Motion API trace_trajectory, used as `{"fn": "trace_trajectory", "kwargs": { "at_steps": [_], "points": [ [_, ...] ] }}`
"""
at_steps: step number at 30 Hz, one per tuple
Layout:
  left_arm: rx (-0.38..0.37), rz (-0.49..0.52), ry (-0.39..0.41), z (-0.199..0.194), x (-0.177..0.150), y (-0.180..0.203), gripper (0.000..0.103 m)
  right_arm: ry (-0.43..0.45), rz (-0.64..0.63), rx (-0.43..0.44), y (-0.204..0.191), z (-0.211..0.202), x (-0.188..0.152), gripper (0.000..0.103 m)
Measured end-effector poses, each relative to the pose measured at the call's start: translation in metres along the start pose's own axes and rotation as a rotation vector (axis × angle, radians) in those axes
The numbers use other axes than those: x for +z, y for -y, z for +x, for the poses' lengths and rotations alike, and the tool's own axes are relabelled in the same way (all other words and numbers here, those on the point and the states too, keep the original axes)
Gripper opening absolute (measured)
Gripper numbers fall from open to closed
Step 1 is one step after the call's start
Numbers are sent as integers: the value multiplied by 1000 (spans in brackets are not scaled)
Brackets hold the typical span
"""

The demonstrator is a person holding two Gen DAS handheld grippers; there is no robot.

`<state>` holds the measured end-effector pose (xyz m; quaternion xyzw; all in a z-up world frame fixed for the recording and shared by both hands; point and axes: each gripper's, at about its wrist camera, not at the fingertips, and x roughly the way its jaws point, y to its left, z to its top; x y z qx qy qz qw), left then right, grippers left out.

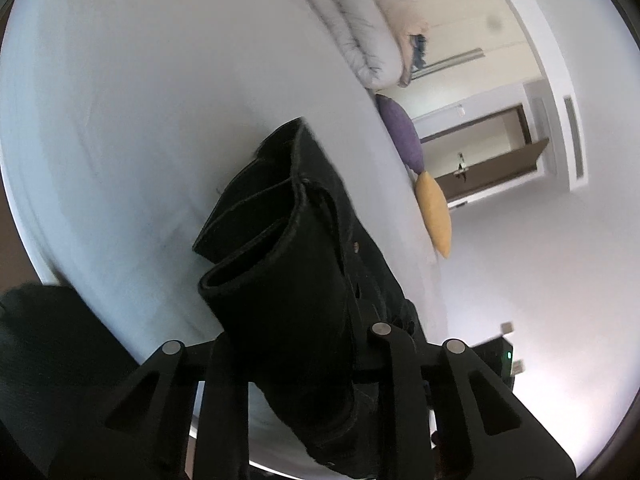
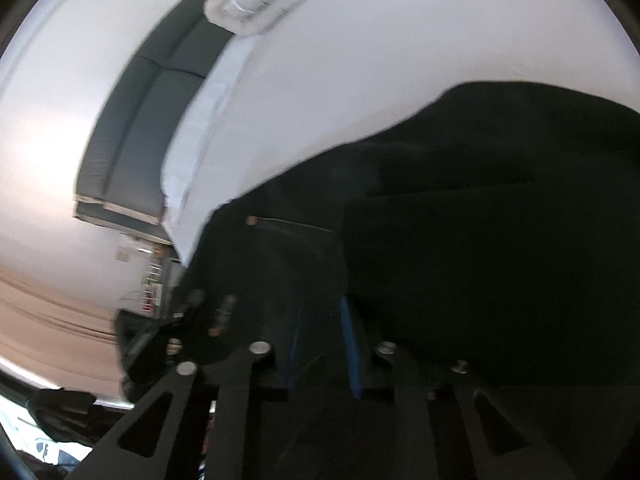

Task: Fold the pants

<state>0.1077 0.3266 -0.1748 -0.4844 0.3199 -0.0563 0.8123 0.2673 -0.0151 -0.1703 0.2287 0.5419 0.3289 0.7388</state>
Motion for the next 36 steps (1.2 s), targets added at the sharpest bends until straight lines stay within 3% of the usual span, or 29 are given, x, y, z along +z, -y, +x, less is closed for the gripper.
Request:
{"fn": "trace_trajectory", "kwargs": {
  "at_steps": [1,2,12,16,19,20,22,23,26,30,33,36],
  "points": [
    [8,22,6,-2,1,5,20,-12,0,-29,1,4,1,1],
    [11,39,11,-3,1,10,19,-19,0,-52,3,7,2,0],
    [24,138,33,-7,-2,44,16,-6,-3,-130,12,16,-1,0],
    [29,202,43,-6,0,74,15,18,-11,-118,16,15,-5,0],
    [40,305,49,-2,1,108,15,45,1,-30,23,3,-5,0],
    [48,385,50,1,-2,130,15,52,30,5,29,-5,-5,4],
    [55,503,45,8,-9,164,15,109,96,104,42,-32,-6,40],
    [57,577,40,14,-17,184,15,167,118,162,50,-53,-7,45],
    [60,817,-2,39,-56,245,15,247,153,266,73,-97,-6,49],
    [151,1205,-104,97,-150,298,15,321,207,336,110,-144,-11,65],
    [245,1452,-142,137,-219,296,18,343,278,367,146,-165,-24,77],
    [310,1605,-191,159,-263,281,20,335,322,366,162,-164,-37,76]
  ]
}}
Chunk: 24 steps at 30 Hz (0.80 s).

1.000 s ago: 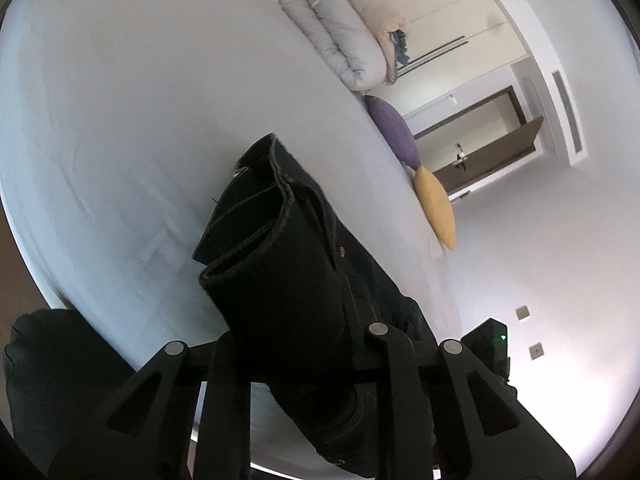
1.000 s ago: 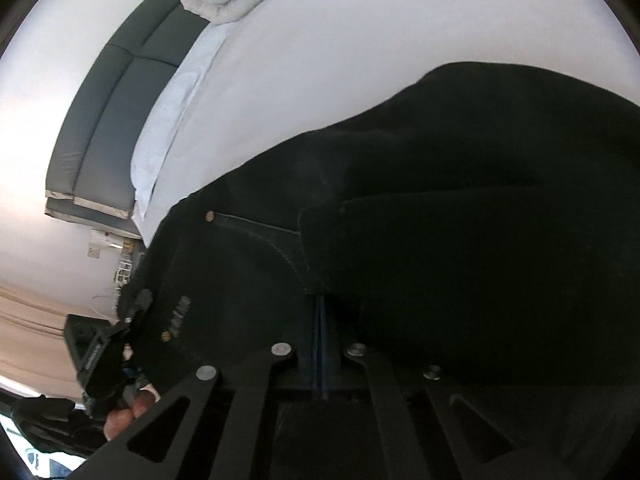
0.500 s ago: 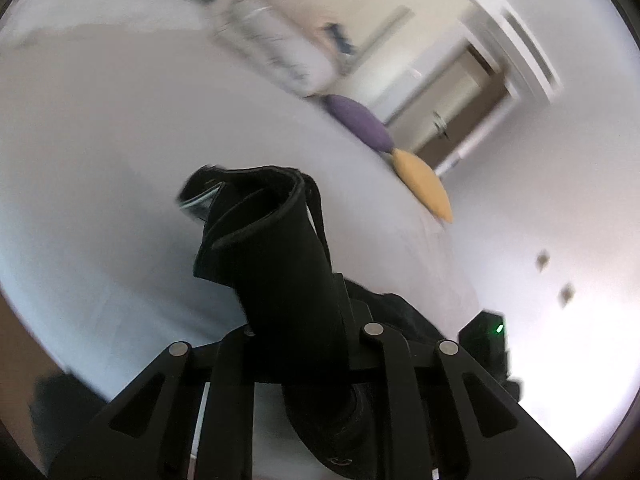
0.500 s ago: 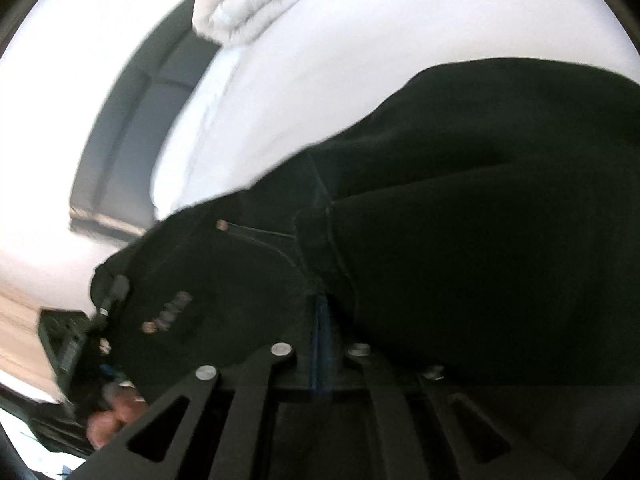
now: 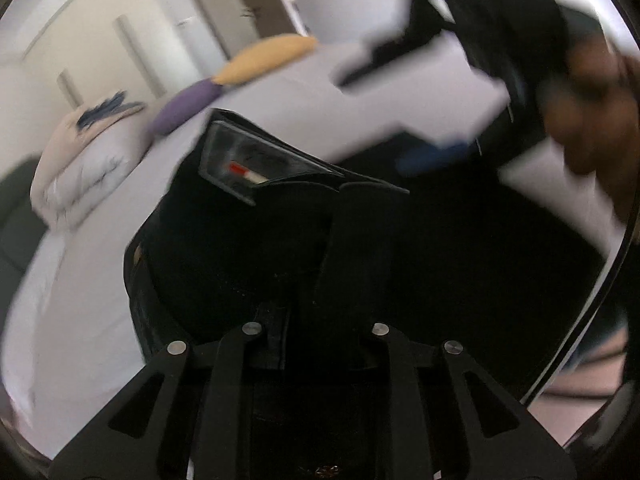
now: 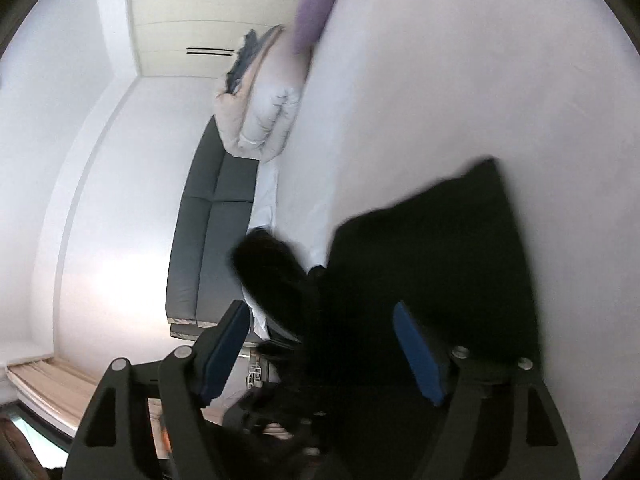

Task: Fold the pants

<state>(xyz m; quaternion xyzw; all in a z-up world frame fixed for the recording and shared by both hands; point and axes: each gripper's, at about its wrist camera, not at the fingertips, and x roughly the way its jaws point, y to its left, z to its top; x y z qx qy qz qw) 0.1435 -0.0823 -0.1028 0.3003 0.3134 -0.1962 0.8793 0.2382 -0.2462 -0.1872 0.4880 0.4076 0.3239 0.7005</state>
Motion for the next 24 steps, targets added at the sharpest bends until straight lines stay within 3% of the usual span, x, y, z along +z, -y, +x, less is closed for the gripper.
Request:
{"fn": "trace_trajectory", "kwargs": {
  "at_steps": [4,9,11,14,15,16,17,18,19,21,24],
  "points": [
    [123,185,41,1,-5,37,20,-64,-61,-46,-12,20,-10,77],
    [136,211,64,-1,1,43,20,-169,-131,-135,-32,56,-8,77],
    [162,248,77,-3,-2,50,20,-207,-180,-169,-43,73,-10,68],
    [208,287,101,-6,-2,56,23,-234,-206,-239,-46,81,-12,43],
    [213,287,107,-9,-1,56,27,-236,-194,-253,-43,82,-10,32],
    [210,279,114,-12,-1,54,31,-234,-171,-250,-38,83,-9,31],
    [206,266,126,-20,-3,50,49,-232,-159,-245,-34,82,-9,30],
    [210,247,153,-30,-4,46,76,-230,-155,-249,-32,81,-9,27],
    [215,229,184,-40,-4,43,86,-225,-150,-260,-29,79,-9,24],
    [228,201,246,-62,-7,34,94,-218,-120,-243,-21,75,-9,24],
    [226,202,247,-65,-13,28,98,-205,-102,-225,-18,69,-9,24]
  ]
}}
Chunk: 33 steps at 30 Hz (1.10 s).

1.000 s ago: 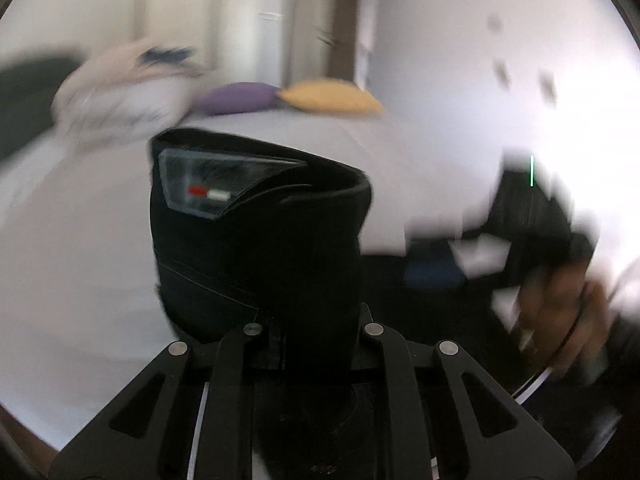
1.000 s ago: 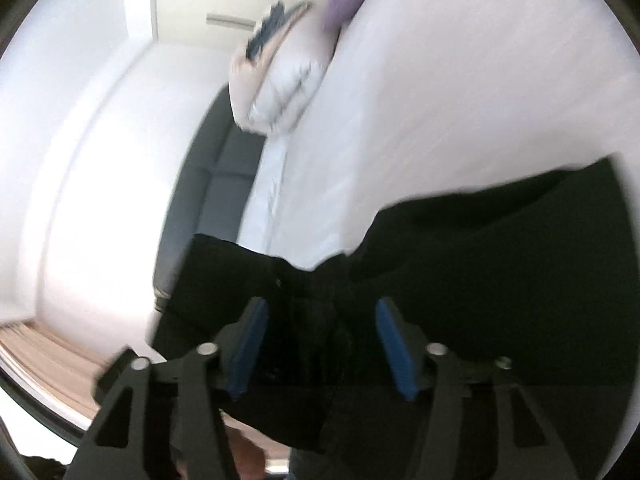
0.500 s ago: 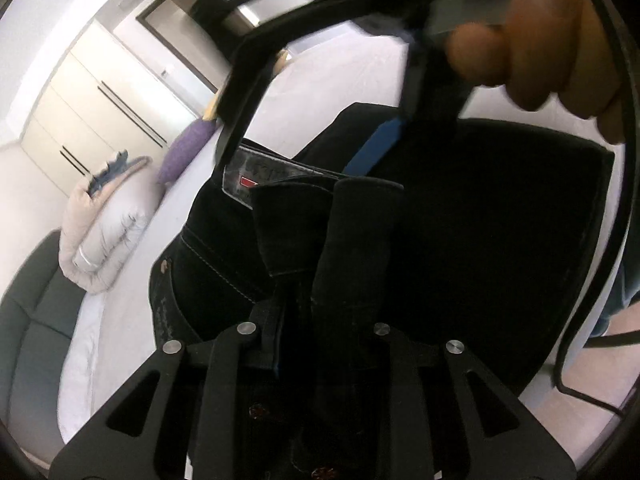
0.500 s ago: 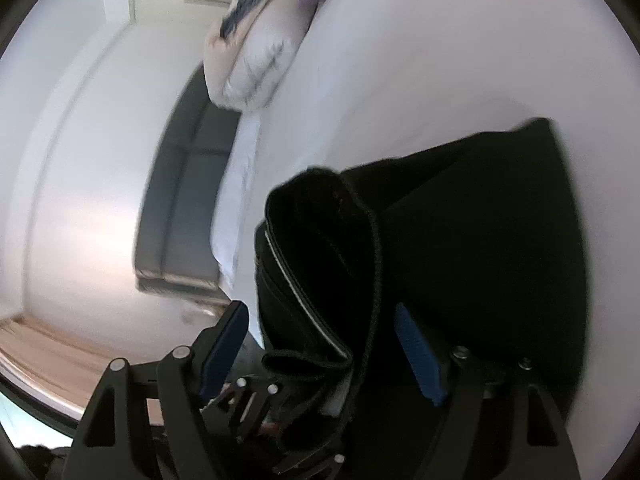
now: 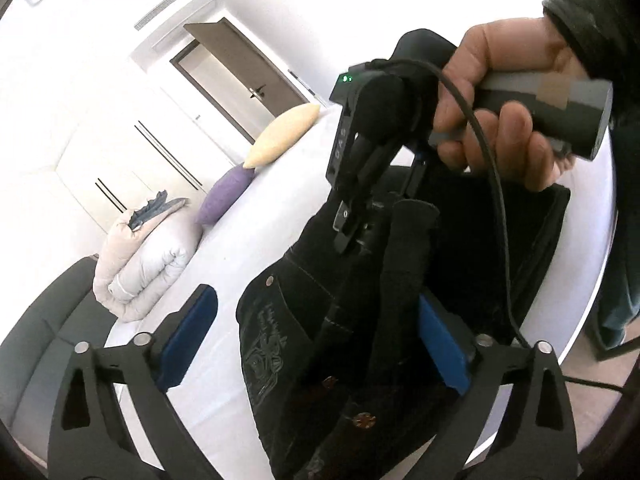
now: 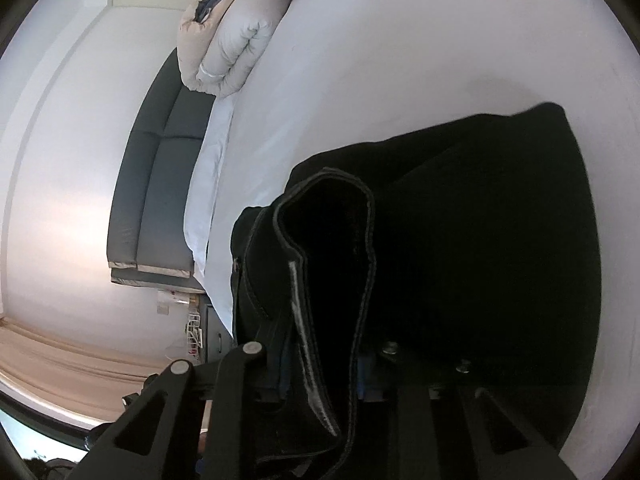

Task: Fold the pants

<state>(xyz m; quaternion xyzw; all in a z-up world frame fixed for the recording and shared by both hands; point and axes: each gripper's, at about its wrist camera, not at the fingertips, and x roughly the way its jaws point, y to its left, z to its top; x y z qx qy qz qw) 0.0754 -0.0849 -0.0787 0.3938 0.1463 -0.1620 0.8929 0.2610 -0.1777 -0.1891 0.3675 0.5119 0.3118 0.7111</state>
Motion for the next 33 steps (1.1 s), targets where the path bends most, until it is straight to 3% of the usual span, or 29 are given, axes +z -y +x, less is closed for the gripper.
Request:
{"fn": "trace_trajectory", "kwargs": {
  "at_steps": [5,6,7,9,12,19,25,33],
  "points": [
    [-36,36,-68,23,-37,-3,98,9,2,12,-4,0,-3,24],
    [-60,34,-79,28,-36,-3,92,12,2,15,-4,-1,-4,24],
    [-85,24,-82,29,-36,-4,83,15,3,19,-4,-3,-4,24],
    [-145,8,-91,26,-42,10,44,26,8,21,2,-10,-5,24],
    [-176,49,-89,24,-46,22,24,45,27,34,7,-14,-2,24],
    [-186,76,-45,5,-45,34,10,85,-15,-22,0,-24,-4,15],
    [-214,89,-6,0,-38,44,9,143,-60,-64,-5,-46,-11,14],
    [-254,141,35,-3,-28,61,9,191,-16,-51,22,-71,-18,14]
  ]
}}
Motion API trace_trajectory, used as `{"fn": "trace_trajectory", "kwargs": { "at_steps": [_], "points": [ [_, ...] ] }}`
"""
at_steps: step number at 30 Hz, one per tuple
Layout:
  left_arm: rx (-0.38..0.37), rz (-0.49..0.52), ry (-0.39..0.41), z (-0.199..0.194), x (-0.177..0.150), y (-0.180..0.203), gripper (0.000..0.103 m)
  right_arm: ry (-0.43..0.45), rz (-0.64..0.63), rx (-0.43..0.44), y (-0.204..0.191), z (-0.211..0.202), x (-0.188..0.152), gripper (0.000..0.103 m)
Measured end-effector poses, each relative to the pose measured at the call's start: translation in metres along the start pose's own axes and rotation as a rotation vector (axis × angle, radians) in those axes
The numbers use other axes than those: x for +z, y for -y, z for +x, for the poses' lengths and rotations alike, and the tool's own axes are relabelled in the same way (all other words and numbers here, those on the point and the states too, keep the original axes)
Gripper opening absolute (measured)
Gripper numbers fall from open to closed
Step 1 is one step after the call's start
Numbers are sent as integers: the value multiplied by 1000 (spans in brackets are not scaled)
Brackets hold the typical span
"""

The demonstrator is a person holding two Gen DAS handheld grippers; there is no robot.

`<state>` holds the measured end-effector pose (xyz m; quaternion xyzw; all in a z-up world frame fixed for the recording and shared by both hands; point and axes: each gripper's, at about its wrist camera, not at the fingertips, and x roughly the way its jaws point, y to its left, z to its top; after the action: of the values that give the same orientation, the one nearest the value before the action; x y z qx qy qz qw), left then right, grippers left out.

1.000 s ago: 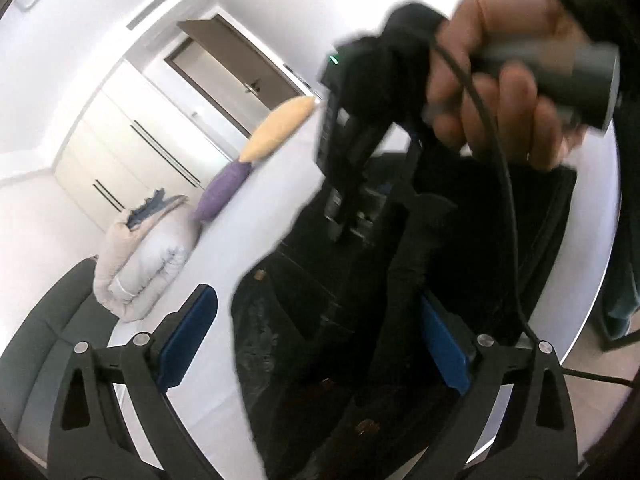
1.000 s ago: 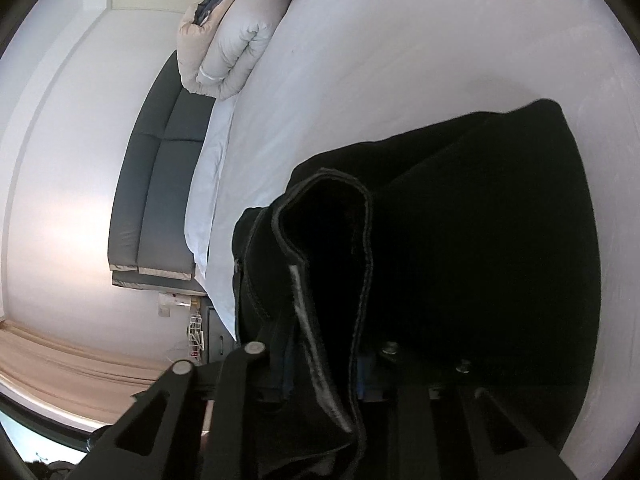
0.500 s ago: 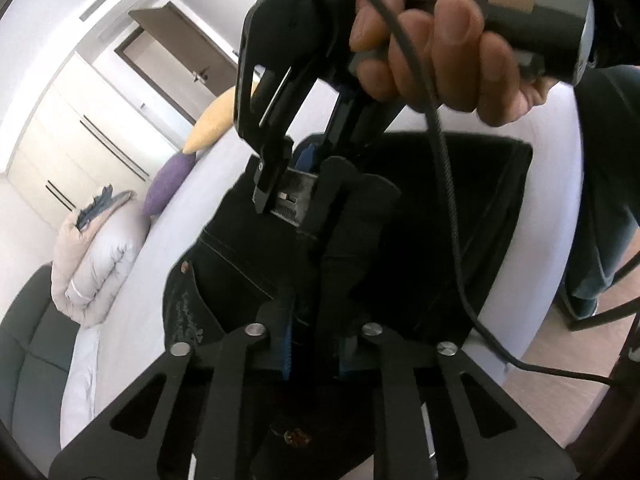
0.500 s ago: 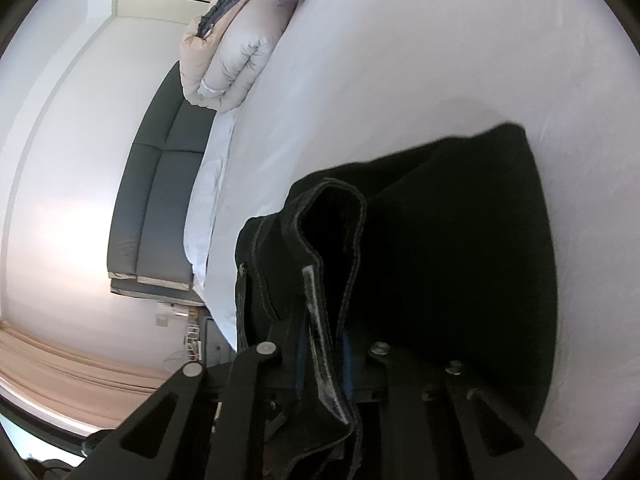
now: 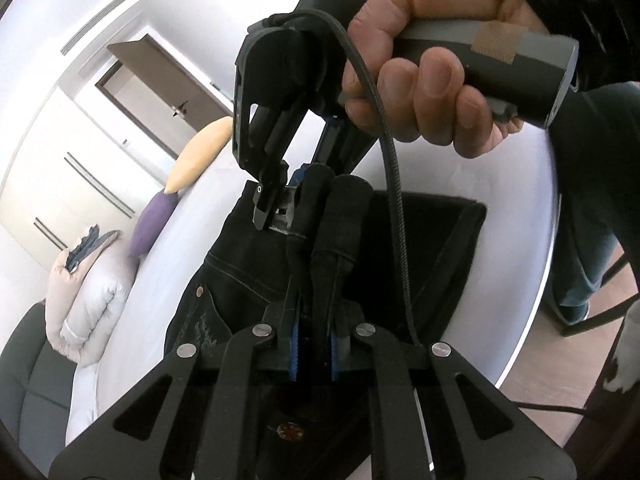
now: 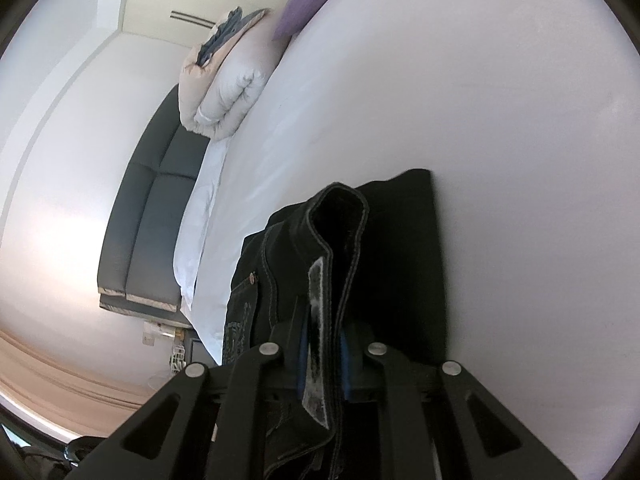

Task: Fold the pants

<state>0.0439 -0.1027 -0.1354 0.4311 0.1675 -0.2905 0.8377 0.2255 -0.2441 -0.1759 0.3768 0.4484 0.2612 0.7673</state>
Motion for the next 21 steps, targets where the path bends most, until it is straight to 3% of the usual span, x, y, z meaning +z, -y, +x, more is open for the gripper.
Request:
{"fn": "trace_trajectory", "kwargs": {
  "at_steps": [15,17,21],
  "points": [
    [-34,57,1,9,7,25,9,61,26,17,27,-12,-16,12],
    [-28,40,3,7,6,24,11,68,20,37,28,-13,-17,14],
    [-92,-49,-6,-5,6,7,20,106,55,40,32,-28,-19,24]
  ]
}}
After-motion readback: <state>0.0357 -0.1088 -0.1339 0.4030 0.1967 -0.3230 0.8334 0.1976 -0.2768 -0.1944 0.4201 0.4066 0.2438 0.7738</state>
